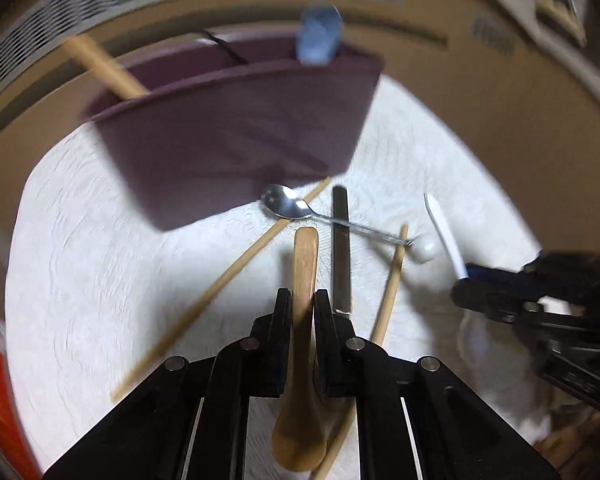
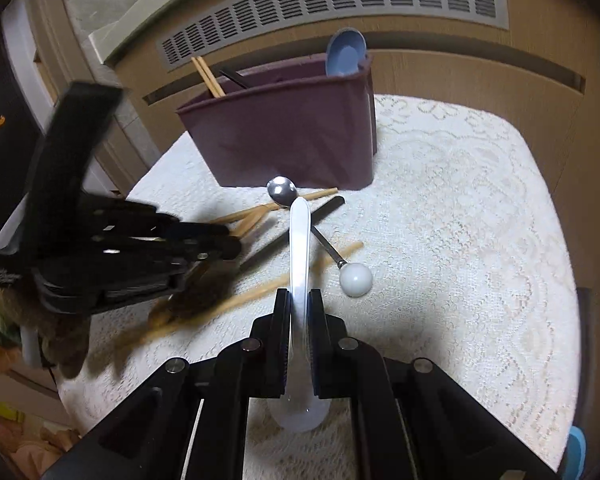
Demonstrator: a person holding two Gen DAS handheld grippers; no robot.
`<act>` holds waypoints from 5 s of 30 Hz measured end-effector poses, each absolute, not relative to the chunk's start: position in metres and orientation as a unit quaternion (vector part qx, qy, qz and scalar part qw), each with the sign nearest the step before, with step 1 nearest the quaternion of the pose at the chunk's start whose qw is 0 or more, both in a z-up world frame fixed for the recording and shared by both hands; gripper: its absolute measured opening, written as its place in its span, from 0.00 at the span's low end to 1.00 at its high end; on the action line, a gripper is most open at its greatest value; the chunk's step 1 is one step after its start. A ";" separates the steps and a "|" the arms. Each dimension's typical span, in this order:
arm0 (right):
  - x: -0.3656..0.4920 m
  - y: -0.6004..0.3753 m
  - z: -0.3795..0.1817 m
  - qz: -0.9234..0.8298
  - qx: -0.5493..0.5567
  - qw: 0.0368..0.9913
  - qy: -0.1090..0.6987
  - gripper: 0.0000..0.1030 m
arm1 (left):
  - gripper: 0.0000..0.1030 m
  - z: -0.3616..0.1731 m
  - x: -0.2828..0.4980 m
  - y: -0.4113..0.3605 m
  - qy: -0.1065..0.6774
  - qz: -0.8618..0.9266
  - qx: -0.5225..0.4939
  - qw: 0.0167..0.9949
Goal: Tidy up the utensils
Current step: 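Grasp the light wooden spoon with the left gripper while the right grasps the white plastic spoon, then lift both spoons, lower them into the caddy and open both grippers, then grasp the dark brown spoon with the left gripper while the right grasps the white-ball steel spoon, then lift both spoons, lower them into the caddy and open both grippers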
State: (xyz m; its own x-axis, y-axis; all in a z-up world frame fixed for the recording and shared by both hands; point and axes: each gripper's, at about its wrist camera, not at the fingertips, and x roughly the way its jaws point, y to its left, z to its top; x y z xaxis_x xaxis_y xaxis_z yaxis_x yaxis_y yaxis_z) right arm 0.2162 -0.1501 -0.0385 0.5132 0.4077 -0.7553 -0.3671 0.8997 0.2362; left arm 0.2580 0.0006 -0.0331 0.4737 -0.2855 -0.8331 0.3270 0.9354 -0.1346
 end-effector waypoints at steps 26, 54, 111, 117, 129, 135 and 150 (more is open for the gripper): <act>0.170 -0.145 0.118 0.243 -0.002 0.931 0.271 0.08 | 0.11 0.173 0.153 0.059 0.197 -0.188 -0.035 0.961; 0.368 -0.104 0.093 0.220 0.008 0.941 0.256 0.08 | 0.11 0.103 0.361 0.071 0.297 -0.173 -0.079 0.936; 0.273 -0.139 -0.045 0.232 -0.061 0.864 0.443 0.46 | 0.12 -0.059 0.264 -0.008 0.516 -0.193 0.054 0.833; 0.273 -0.136 -0.057 0.221 -0.073 0.859 0.457 0.46 | 0.12 -0.059 0.246 0.032 0.530 -0.164 0.022 0.832; 0.257 -0.147 -0.038 0.191 -0.080 0.876 0.435 0.20 | 0.13 -0.063 0.259 0.026 0.541 -0.157 0.014 0.826; 0.233 -0.155 0.001 0.188 -0.072 0.899 0.388 0.20 | 0.13 -0.062 0.268 0.017 0.532 -0.143 0.018 0.834; 0.163 -0.167 0.085 0.166 -0.099 0.936 0.296 0.20 | 0.12 0.024 0.176 0.027 0.412 -0.163 -0.030 0.896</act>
